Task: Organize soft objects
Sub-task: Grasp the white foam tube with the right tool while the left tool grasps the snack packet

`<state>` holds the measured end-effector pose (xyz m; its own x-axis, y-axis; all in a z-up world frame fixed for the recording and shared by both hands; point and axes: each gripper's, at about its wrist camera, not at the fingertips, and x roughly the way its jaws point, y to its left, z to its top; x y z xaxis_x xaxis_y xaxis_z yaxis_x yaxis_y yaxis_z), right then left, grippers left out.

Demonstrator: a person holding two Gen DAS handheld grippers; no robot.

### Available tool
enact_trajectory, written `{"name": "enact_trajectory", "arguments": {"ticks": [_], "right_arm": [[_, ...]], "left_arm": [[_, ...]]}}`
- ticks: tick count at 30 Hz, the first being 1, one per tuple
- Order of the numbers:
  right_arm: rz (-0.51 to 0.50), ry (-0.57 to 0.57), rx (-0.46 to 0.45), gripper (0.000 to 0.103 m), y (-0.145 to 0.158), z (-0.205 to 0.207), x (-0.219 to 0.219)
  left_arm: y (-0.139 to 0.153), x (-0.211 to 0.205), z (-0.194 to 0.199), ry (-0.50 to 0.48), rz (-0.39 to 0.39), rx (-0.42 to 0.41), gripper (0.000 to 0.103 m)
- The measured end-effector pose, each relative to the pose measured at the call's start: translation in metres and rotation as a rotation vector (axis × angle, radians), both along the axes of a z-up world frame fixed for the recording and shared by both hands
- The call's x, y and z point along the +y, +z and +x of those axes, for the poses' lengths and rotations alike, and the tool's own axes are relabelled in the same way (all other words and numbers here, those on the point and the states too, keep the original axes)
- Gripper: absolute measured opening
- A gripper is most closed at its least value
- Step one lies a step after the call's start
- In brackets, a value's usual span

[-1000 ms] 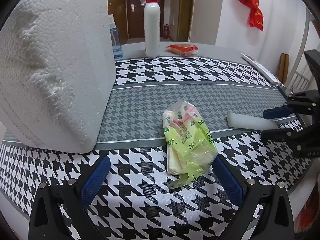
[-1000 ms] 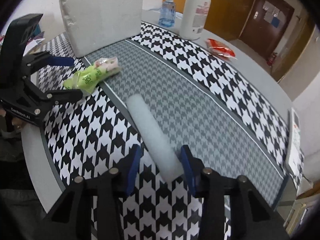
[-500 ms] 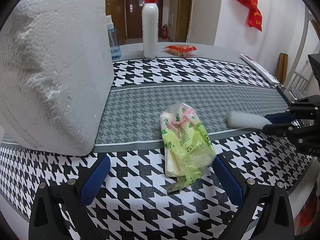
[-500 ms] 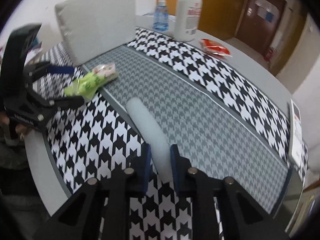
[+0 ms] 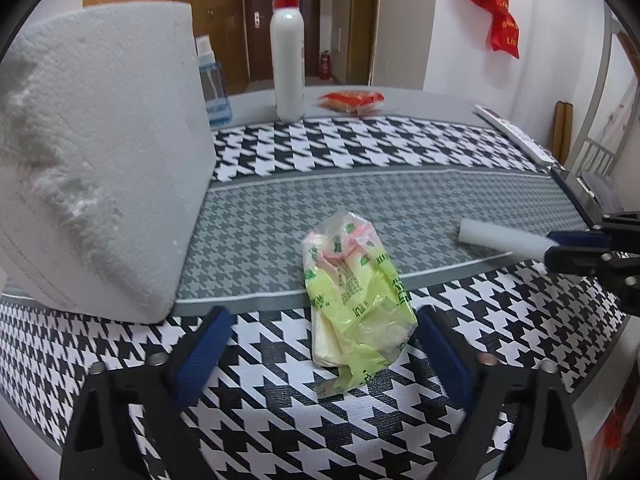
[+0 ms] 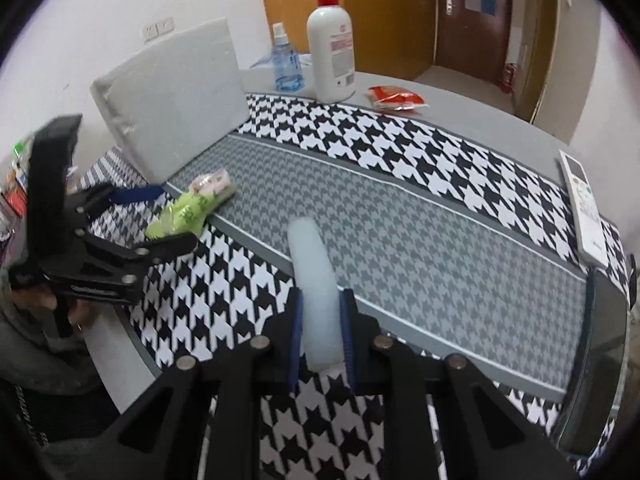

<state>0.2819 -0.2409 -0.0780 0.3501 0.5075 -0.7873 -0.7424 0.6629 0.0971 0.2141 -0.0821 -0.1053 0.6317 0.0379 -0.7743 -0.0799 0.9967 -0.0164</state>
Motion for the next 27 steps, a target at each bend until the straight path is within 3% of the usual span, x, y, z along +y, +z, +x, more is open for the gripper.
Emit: {"name": "enact_trajectory", "arguments": {"ticks": [4, 9, 12, 27], "right_arm": [[0.061, -0.022, 0.007, 0.022, 0.008, -0.007, -0.001], [0.121, -0.056, 0.023, 0.022, 0.011, -0.012, -0.005], [0.156, -0.059, 0.035, 0.022, 0.012, -0.016, -0.006], [0.29, -0.103, 0.05, 0.022, 0.014, -0.03, -0.01]], "left_arm": [[0.0, -0.002, 0.001, -0.001, 0.009, -0.004, 0.071], [0.001, -0.001, 0.002, -0.005, 0.012, -0.017, 0.04], [0.004, 0.001, -0.001, -0.011, 0.008, -0.032, 0.031], [0.027, 0.002, -0.017, -0.037, 0.026, -0.108, 0.029]]}}
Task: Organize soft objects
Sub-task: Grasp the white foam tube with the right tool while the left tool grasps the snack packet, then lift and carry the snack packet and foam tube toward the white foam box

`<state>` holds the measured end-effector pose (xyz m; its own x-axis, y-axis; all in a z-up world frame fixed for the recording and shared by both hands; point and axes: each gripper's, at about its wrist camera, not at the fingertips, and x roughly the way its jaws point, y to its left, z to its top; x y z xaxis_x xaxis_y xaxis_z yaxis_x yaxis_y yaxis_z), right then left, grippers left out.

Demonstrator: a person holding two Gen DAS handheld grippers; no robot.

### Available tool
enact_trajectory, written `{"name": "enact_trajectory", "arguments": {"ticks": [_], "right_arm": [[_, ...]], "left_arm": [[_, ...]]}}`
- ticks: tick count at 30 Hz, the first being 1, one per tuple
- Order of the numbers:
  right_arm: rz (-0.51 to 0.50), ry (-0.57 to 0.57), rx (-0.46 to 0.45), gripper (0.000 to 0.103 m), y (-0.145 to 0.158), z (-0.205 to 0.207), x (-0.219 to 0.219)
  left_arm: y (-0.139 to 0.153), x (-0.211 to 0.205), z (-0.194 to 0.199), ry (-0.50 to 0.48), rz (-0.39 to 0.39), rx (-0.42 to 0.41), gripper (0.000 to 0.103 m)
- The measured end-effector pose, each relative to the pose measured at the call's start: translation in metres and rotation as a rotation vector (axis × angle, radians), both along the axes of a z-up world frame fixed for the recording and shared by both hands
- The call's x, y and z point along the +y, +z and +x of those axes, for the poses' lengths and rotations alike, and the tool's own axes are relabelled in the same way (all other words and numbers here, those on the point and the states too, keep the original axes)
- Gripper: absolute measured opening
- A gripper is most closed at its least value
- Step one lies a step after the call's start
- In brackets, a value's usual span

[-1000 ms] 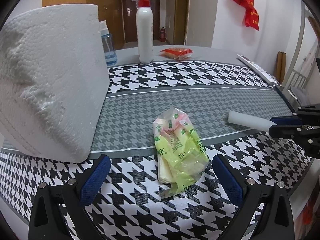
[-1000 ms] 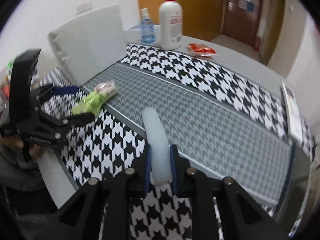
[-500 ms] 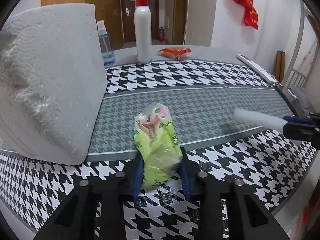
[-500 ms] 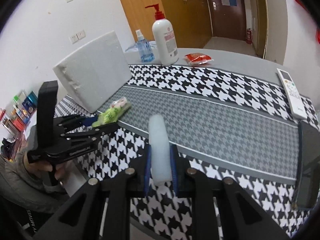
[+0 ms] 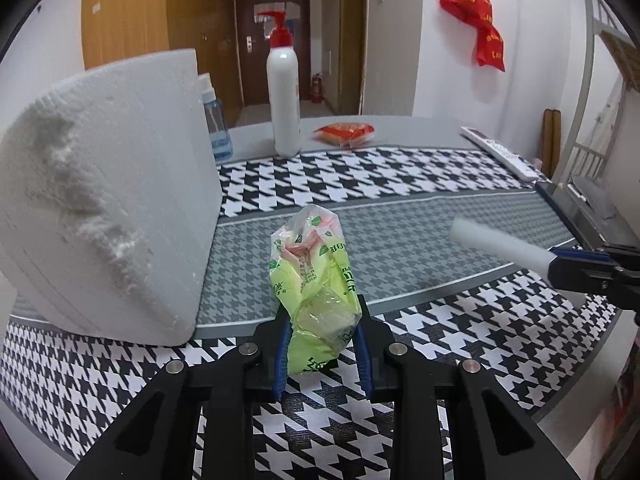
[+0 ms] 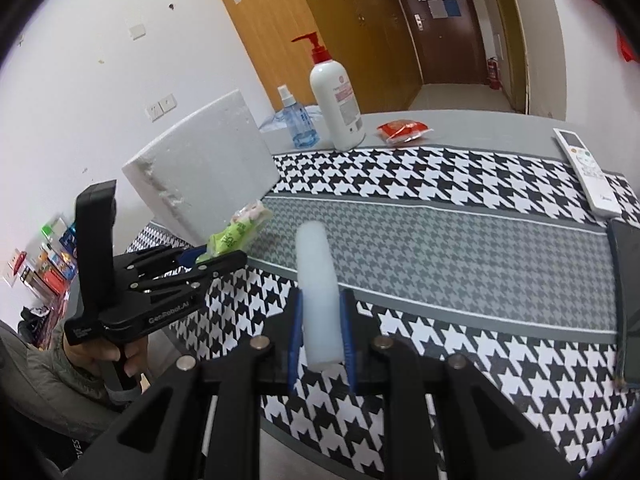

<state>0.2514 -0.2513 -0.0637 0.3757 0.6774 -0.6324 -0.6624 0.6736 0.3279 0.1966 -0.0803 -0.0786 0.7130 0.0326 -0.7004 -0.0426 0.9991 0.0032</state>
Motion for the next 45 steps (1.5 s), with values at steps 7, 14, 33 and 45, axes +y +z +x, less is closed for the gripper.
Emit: {"name": "enact_trajectory", "arguments": {"ticks": [7, 14, 33, 45], "right_arm": [[0.046, -0.018, 0.001, 0.022, 0.005, -0.005, 0.001], [0.09, -0.045, -0.023, 0.022, 0.014, -0.009, 0.004], [0.128, -0.115, -0.12, 0.022, 0.039, -0.022, 0.021], [0.138, -0.158, -0.167, 0.022, 0.054, -0.025, 0.034]], "left_arm": [[0.015, 0.002, -0.008, -0.012, 0.018, -0.042, 0.029], [0.033, 0.006, -0.013, -0.023, 0.038, -0.086, 0.029], [0.072, 0.022, -0.02, -0.071, 0.032, -0.233, 0.029], [0.091, 0.035, -0.029, -0.09, 0.05, -0.306, 0.029]]}}
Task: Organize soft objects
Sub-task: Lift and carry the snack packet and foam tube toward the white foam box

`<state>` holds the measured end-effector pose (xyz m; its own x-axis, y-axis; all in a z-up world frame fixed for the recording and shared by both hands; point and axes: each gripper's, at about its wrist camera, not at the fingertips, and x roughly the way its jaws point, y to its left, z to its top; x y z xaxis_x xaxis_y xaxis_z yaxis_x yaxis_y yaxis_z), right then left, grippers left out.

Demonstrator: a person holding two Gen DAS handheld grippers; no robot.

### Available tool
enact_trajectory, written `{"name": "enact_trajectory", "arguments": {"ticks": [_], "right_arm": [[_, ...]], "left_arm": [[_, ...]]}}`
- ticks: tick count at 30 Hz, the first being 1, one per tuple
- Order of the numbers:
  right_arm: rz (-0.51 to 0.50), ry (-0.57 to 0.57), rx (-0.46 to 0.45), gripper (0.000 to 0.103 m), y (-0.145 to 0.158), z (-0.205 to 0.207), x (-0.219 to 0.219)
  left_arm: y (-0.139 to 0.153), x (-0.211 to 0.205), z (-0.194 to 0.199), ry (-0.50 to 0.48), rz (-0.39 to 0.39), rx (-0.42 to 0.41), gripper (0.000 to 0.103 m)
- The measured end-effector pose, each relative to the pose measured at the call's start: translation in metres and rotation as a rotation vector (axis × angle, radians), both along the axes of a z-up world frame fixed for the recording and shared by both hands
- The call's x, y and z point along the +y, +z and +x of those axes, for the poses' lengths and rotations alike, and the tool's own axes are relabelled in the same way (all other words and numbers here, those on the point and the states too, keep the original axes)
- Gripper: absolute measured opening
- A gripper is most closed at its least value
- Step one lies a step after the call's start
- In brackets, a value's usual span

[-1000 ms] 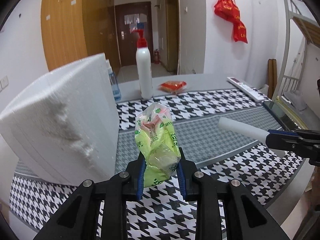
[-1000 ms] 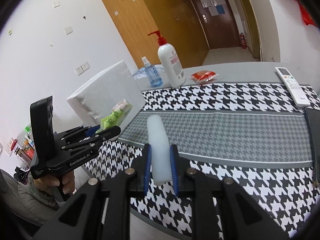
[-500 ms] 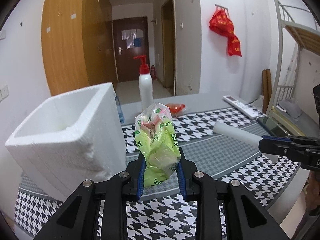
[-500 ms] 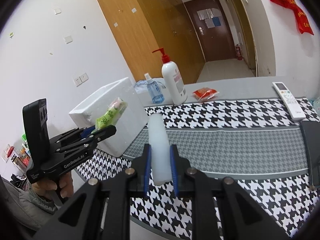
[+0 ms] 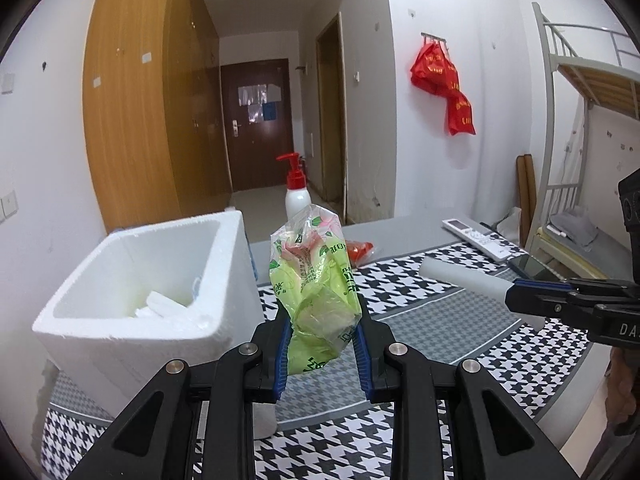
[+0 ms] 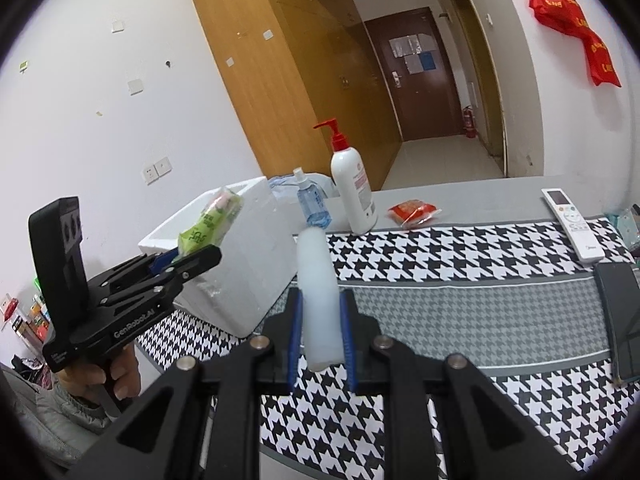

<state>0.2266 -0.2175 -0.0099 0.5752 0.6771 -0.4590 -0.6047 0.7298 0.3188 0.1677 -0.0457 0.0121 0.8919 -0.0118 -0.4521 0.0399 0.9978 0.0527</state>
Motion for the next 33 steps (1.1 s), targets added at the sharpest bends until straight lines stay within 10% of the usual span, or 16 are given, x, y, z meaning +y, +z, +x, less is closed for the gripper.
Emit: {"name": "enact_trajectory", "arguments": {"ticks": [33], "right_arm": [[0.026, -0.048, -0.14, 0.022, 0.046, 0.003, 0.03]], "left_arm": [[0.042, 0.038, -0.015, 0.031, -0.017, -0.118, 0.029]]}}
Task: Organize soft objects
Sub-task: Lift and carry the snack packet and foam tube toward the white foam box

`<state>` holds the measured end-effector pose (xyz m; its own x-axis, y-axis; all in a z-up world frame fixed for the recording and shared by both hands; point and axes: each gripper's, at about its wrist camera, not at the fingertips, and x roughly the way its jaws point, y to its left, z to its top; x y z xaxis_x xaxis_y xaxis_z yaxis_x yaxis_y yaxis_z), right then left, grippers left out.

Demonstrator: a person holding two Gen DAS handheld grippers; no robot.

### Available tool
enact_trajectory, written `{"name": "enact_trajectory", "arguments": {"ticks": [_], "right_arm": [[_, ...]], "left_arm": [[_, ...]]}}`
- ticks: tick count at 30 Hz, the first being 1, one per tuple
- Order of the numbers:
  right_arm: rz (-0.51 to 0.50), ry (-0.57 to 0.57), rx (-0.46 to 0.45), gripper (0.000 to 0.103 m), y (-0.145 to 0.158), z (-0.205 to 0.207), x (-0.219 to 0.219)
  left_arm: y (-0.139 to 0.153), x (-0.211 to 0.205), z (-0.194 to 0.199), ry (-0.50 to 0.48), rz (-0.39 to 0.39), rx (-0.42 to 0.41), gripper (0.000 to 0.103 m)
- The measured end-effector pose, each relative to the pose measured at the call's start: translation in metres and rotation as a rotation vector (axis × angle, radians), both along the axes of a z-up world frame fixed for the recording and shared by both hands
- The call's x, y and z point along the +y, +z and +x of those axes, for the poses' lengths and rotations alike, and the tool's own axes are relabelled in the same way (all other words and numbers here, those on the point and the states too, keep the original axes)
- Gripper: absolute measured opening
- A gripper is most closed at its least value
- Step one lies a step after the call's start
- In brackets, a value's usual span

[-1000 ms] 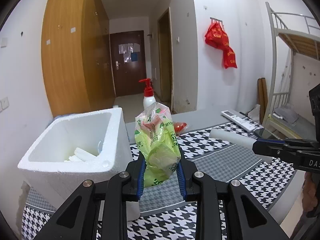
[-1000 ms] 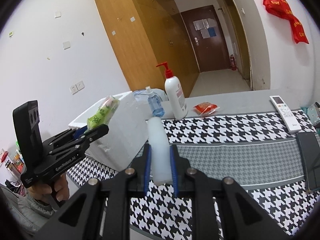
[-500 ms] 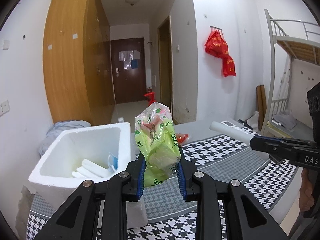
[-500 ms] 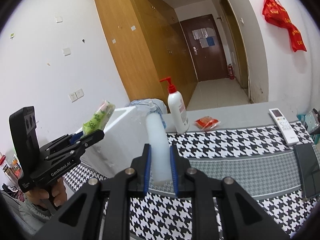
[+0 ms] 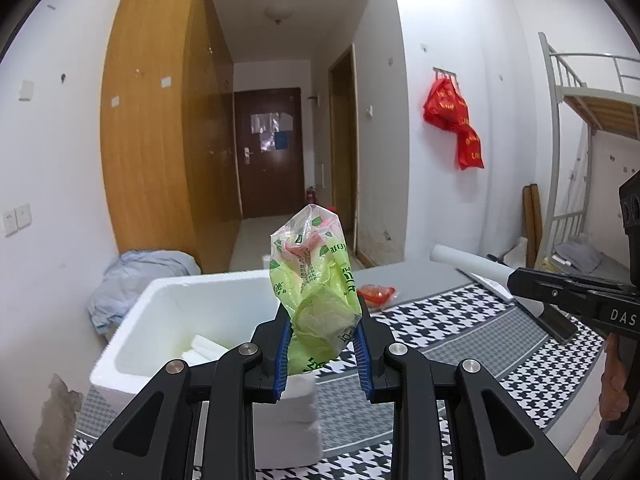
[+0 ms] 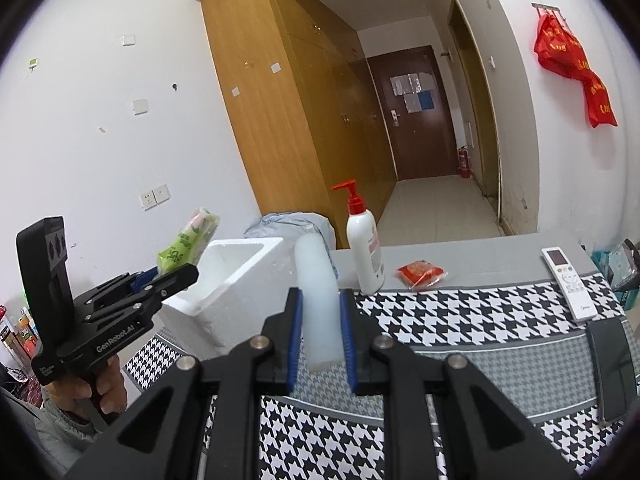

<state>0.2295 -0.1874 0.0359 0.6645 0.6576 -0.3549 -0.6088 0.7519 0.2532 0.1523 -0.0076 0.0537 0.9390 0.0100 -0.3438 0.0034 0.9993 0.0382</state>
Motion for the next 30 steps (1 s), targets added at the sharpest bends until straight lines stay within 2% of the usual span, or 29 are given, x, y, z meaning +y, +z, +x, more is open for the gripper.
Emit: {"name": "enact_trajectory", "arguments": {"ticks": [9, 13, 30], "right_arm": [[-0.007, 0.023, -0.012, 0.022, 0.007, 0.005, 0.017], [-0.017, 0.044, -0.018, 0.022, 0.008, 0.005, 0.028], [-0.057, 0.122, -0.032, 0.022, 0.016, 0.009, 0.071]], "left_arm": [[0.01, 0.022, -0.009, 0.042, -0.002, -0.036, 0.029], [0.011, 0.029, -0.012, 0.079, 0.022, -0.054, 0.029], [0.011, 0.062, -0.023, 0.175, 0.019, -0.055, 0.029]]}}
